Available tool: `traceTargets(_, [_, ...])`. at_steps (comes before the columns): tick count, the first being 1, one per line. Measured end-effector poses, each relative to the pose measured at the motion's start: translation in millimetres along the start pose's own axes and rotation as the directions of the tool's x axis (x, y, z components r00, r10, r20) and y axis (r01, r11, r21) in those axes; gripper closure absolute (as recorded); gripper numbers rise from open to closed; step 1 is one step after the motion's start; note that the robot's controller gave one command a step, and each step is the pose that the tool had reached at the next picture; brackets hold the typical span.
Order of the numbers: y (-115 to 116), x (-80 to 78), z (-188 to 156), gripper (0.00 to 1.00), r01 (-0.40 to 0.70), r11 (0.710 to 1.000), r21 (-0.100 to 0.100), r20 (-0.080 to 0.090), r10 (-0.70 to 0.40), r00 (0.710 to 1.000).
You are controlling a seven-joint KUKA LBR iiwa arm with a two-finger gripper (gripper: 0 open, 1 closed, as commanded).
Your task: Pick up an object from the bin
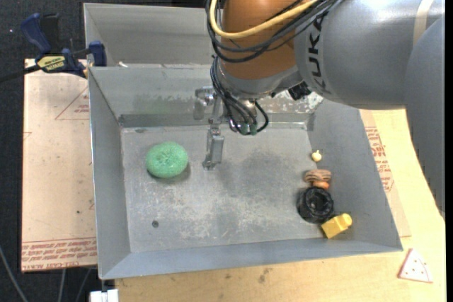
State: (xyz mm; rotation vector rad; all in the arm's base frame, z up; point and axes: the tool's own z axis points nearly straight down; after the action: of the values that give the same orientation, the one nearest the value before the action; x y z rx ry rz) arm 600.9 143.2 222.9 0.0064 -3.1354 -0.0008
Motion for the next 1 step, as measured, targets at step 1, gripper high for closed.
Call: traceTargets(1, [-0.7, -0.8, -4.7, 0.00, -0.002, 1.000, -0.001, 0.007, 0.002, 1.000])
